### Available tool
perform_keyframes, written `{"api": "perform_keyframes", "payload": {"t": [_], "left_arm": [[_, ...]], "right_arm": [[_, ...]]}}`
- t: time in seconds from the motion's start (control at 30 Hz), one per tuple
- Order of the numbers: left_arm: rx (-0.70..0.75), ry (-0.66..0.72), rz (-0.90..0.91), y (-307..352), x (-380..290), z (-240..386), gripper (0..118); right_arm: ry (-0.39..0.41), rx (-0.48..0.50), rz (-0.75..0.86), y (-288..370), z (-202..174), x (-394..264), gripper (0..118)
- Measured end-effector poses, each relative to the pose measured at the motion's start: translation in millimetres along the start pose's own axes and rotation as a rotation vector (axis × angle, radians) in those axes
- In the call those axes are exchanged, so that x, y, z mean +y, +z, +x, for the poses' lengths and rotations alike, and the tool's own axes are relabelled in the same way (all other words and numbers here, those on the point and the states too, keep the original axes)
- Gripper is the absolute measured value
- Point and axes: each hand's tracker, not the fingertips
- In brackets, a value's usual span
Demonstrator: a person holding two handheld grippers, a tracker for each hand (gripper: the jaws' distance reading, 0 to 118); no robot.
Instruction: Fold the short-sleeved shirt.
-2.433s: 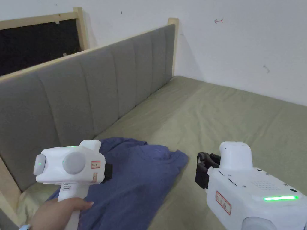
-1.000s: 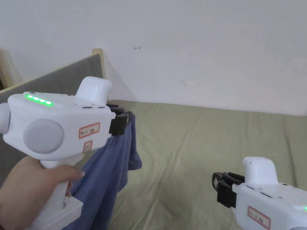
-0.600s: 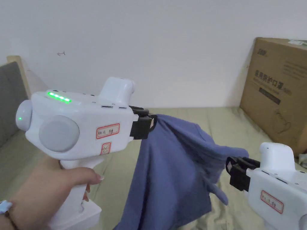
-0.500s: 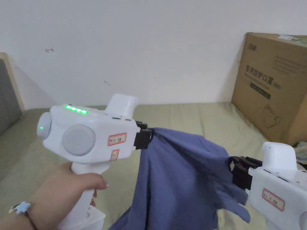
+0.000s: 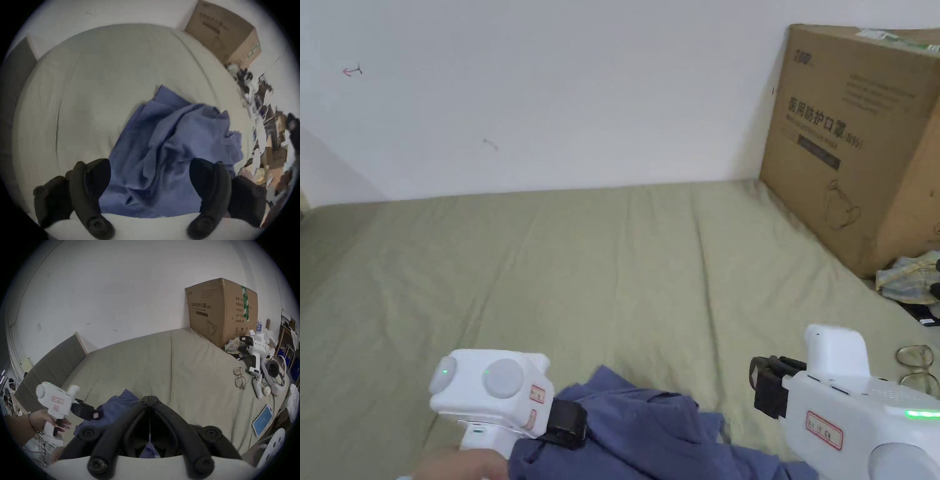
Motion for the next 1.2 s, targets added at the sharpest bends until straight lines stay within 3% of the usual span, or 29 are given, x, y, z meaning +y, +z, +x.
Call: {"api": "perform_keyframes", "payload": {"t": [0.07,0.17,0.33,0.4,0.47,0.53,0.73,0.87,0.9,1.0,1.03,1.1,1.13,1.2], "left_arm": [[-0.033,0.004,0.066,29,-2,-7,103],[-0.024,-0.012,0.305,93,-16,-15,103],[0.153,0.0,0.702,187,-68,-15,105],[0.178,0.028,0.783,208,-92,-16,98],[0.166,0.051,0.825,222,-112,-16,58],[0.171,0.089,0.822,226,-126,-17,0],[0.147,0.169,0.702,215,-147,-34,0],[0.219,0.214,0.375,170,-133,-57,0],[0.179,0.234,0.294,152,-129,-63,0],[0.151,0.325,0.2,111,-129,-81,0],[0.133,0.35,0.145,95,-129,-86,15],[0.117,0.408,0.121,72,-132,-94,83],[0.098,0.417,0.107,60,-133,-96,102],[0.135,0.39,0.099,44,-132,-93,101]], "right_arm": [[-0.003,0.0,-0.003,0,0,0,1],[-0.008,0.005,0.01,3,-3,4,1],[-0.005,0.021,0.07,17,-12,14,1],[0.001,0.028,0.098,24,-17,16,1],[0.005,0.035,0.108,28,-20,18,1],[0.008,0.039,0.111,31,-22,18,1],[0.023,0.053,0.105,37,-26,15,1],[0.038,0.054,0.086,38,-23,12,1],[0.039,0.05,0.078,38,-21,11,1],[0.03,0.04,0.06,34,-13,7,1],[0.025,0.036,0.053,33,-10,7,1],[0.018,0.025,0.04,30,-4,5,1],[0.015,0.019,0.035,29,-2,4,1],[0.009,0.007,0.021,25,4,2,1]]}}
